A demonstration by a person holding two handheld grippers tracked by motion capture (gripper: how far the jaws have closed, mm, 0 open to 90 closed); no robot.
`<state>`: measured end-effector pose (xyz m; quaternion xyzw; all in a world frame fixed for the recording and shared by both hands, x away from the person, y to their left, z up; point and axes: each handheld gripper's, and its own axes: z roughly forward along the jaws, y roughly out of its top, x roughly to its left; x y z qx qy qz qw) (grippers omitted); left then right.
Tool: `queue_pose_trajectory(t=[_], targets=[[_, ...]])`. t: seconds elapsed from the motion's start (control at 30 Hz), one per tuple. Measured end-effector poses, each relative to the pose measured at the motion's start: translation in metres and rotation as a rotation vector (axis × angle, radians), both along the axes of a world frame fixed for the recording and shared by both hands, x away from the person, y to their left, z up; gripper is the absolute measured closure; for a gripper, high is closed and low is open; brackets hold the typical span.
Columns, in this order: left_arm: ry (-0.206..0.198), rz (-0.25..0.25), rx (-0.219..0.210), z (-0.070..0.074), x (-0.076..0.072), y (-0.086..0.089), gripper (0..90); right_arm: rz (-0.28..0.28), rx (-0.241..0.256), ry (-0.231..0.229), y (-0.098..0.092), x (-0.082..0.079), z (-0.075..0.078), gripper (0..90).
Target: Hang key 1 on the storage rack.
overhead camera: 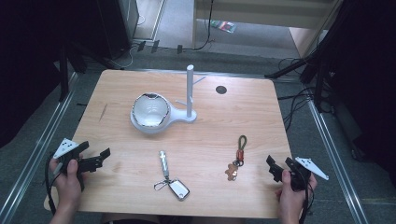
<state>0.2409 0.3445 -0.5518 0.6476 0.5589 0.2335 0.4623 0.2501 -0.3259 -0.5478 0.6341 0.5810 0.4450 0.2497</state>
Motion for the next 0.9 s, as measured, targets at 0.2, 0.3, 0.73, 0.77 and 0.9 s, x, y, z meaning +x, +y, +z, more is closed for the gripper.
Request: queue_pose_trajectory(t=[0.2, 0.3, 0.73, 0.77, 0.9], targets=[[0.003, 0.0, 0.001, 0.0, 0.0, 0.0, 1.1, -0.002, -0.005, -0.006, 0.0, 0.0, 0.0, 16.1], [0.001, -0.003, 0.001, 0.0, 0.0, 0.0, 1.1, -0.001, -0.01, -0.003, 0.001, 0.0, 0.0, 16.1], [0.001, -0.003, -0.003, 0.0, 0.0, 0.0, 1.1, 0.026, -0.115, -0.002, 0.011, -0.002, 0.001, 17.4], [0.001, -0.003, -0.003, 0.0, 0.0, 0.0, 1.1, 0.026, -0.115, -0.002, 0.011, -0.002, 0.001, 17.4], [-0.003, -0.002, -0.003, 0.0, 0.0, 0.0, 1.1, 0.028, -0.146, 0.003, 0.015, -0.003, 0.001, 17.7]])
